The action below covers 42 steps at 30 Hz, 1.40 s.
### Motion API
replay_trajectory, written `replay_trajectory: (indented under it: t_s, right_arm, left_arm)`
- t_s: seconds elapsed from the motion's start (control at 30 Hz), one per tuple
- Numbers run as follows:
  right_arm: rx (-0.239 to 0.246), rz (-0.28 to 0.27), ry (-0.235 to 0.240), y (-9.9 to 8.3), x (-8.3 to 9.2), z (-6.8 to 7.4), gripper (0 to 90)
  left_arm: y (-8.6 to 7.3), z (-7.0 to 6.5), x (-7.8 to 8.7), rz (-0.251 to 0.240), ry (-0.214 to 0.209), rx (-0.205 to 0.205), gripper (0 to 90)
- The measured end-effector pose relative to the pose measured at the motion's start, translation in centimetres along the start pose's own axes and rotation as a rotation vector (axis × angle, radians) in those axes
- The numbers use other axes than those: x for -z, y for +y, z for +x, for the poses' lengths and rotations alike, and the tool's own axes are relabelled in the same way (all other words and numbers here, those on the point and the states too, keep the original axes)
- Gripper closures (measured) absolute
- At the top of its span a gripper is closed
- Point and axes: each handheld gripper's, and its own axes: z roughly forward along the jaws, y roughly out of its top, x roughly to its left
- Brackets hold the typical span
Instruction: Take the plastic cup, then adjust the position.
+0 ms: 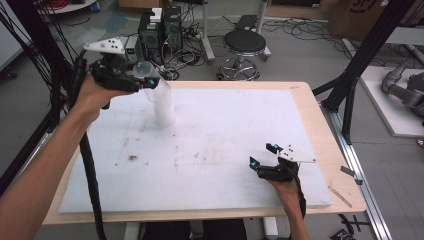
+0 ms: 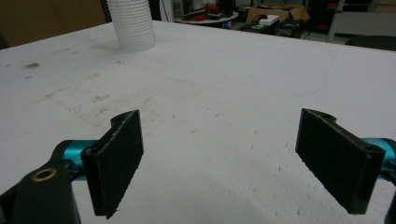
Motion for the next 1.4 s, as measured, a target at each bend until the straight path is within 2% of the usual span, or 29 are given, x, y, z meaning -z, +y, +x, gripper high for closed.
replay_trajectory:
  t_s: [0.1, 0.3, 0.57, 0.63, 0.83, 1.1, 1.17, 1.4]
  right_arm:
    - [0.002, 0.005, 0.000, 0.0, -0.1, 0.0, 15.1]
    - [0.007, 0.002, -0.003, 0.0, 0.0, 0.0, 15.1]
    - [0.010, 0.000, -0.004, 0.0, -0.1, 0.1, 15.1]
    - [0.011, 0.002, -0.001, 0.0, 0.0, 0.0, 15.1]
    - [0.006, 0.002, 0.000, 0.0, -0.1, -0.1, 15.1]
    - [0.004, 0.001, 0.001, 0.0, -0.1, 0.0, 15.1]
    - [0.003, 0.007, 0.008, 0.0, -0.1, -0.1, 15.1]
    - [0.005, 0.005, 0.030, 0.0, 0.0, -0.1, 15.1]
  left_arm:
    - [-1.2, -1.4, 0.1, -0.026, -0.037, -0.028, 40.2]
    - [-3.4, -3.7, -0.5, -0.088, -0.106, -0.045, 40.2]
    - [-7.4, -6.5, -1.6, -0.185, -0.196, -0.044, 40.0]
    - [-8.2, -6.9, -1.7, -0.196, -0.202, -0.042, 40.0]
    - [-10.6, -7.8, -2.4, -0.201, -0.224, -0.026, 40.0]
    - [-12.7, -8.5, -3.7, -0.211, -0.281, -0.023, 40.0]
    - [-12.8, -8.4, -3.9, -0.181, -0.276, -0.027, 40.0]
    - [-12.8, -8.1, -4.1, -0.190, -0.280, -0.021, 40.0]
